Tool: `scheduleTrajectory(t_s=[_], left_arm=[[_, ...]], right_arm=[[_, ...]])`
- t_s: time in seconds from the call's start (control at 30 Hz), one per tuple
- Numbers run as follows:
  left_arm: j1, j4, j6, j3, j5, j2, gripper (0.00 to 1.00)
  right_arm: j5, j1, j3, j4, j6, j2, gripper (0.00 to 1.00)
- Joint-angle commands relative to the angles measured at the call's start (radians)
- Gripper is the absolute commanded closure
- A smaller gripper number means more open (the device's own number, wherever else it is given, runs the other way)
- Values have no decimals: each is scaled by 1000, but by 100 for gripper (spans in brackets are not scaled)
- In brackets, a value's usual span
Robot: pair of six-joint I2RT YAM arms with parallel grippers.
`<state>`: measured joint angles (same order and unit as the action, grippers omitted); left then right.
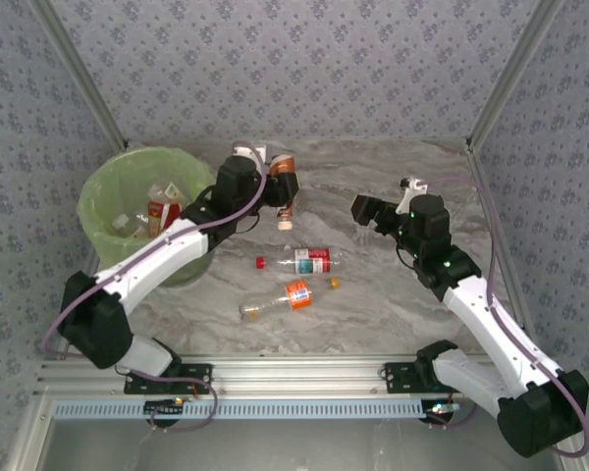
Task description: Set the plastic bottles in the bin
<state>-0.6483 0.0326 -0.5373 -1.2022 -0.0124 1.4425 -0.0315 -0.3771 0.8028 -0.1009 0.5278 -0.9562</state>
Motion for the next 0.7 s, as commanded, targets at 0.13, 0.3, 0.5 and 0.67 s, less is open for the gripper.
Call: scheduleTrajectory(t_s=[0.13,0.3,0.5,0.67], left_arm=[[9,18,131,3,12,-173,49],[41,85,150,-4,56,-259,49],[76,220,192,-48,208,-356,49],[131,344,210,-93,344,-397,49]], right_arm=[[-21,-45,14,62,-41,-37,1],[34,-94,29,80,-92,-42,1],[66,-136,54,78,-130,-71,1],[75,-155,73,64,-143,-101,1]])
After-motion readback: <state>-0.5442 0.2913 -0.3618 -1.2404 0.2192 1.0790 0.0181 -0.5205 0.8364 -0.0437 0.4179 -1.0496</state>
